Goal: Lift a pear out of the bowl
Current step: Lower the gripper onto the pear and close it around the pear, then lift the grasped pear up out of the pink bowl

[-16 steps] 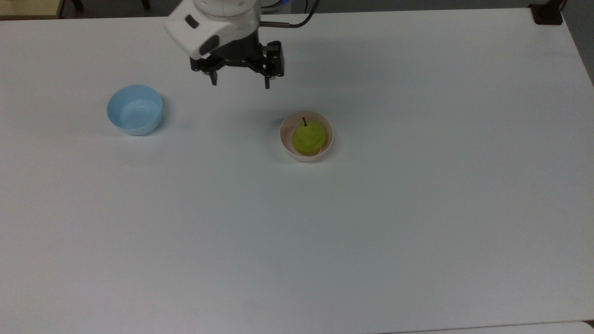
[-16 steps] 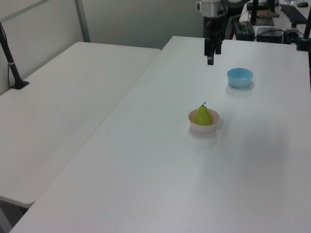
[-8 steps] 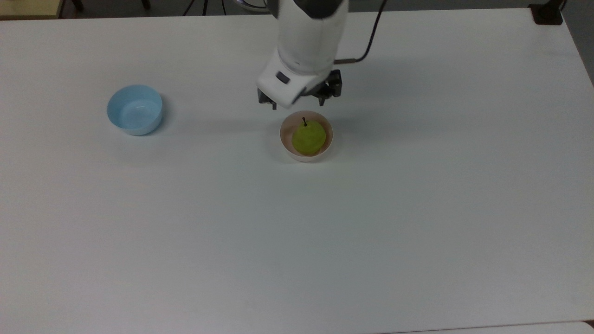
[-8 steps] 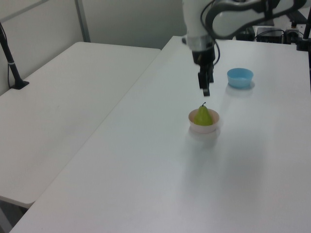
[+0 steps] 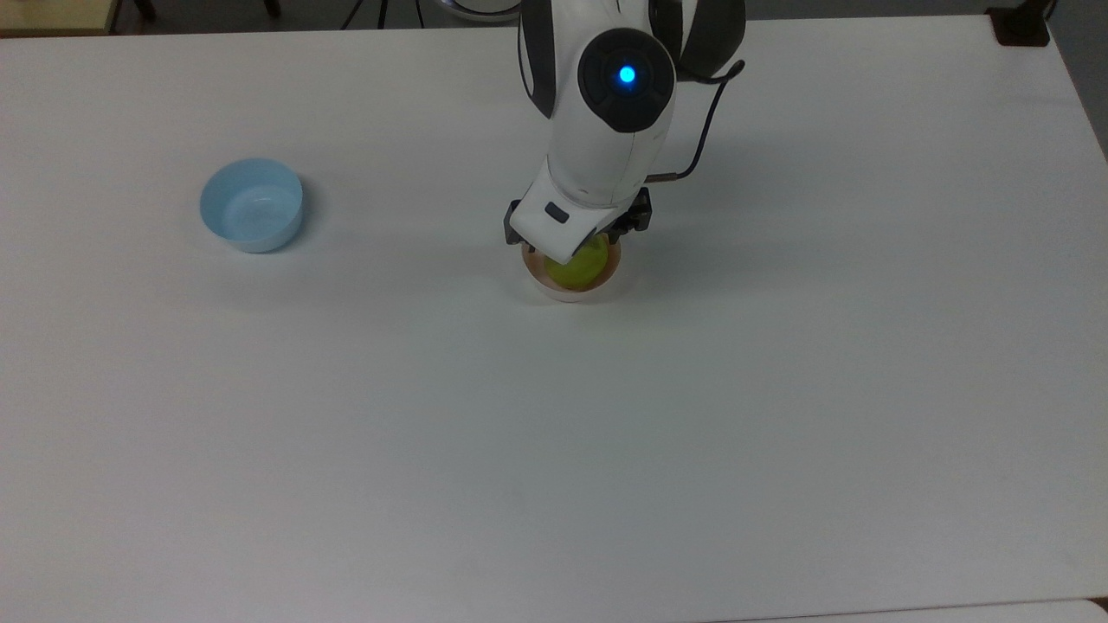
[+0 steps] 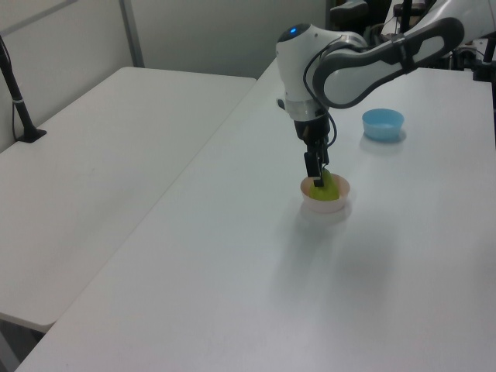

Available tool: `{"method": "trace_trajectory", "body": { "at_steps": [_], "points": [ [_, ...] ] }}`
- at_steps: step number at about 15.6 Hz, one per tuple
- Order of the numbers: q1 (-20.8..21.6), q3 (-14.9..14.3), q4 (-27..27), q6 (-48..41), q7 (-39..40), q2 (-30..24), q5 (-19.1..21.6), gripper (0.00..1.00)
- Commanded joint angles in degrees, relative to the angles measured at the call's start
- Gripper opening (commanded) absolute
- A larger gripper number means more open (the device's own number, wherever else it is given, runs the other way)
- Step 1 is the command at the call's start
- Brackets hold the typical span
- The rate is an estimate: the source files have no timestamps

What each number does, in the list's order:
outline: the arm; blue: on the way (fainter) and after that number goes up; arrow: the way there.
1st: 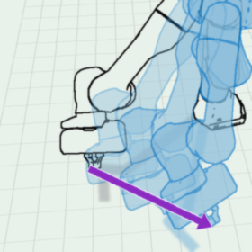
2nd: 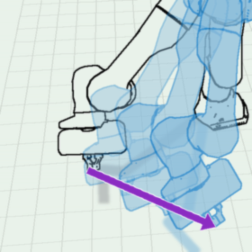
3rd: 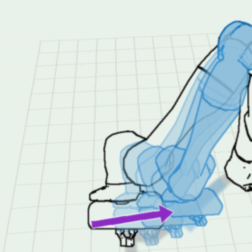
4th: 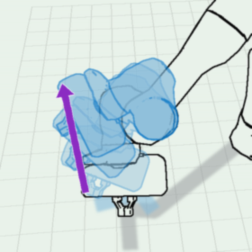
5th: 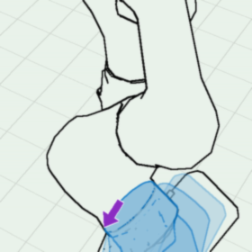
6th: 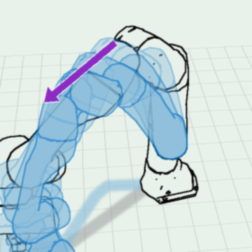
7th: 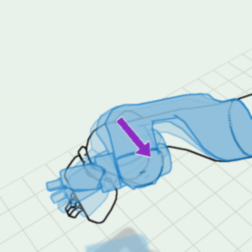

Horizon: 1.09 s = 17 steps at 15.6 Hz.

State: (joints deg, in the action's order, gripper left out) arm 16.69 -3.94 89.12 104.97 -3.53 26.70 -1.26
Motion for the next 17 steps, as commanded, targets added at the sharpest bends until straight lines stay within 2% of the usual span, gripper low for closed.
{"method": "trace_trajectory", "body": {
  "at_steps": [1,3,5,8,9,10,13,17],
  "points": [
    [1.50,-0.55,1.49,1.73,-0.86,0.71,-1.02,0.93],
    [1.94,-0.55,1.67,2.34,-0.95,1.42,-1.02,0.79],
    [2.12,-0.55,1.84,2.44,-0.95,1.51,-1.02,0.63],
    [1.86,-0.55,1.76,2.35,-0.95,1.25,-0.93,0.32],
    [1.68,-0.55,1.76,2.17,-0.95,0.90,-0.93,0.26],
    [1.51,-0.55,1.67,1.74,-0.86,0.20,-0.85,0.23],
    [1.33,-1.25,1.67,1.12,-0.42,-3.49,-0.32,0.23],
    [-1.65,-1.25,1.41,-1.25,0.81,-7.89,0.03,0.24]
  ]
}}
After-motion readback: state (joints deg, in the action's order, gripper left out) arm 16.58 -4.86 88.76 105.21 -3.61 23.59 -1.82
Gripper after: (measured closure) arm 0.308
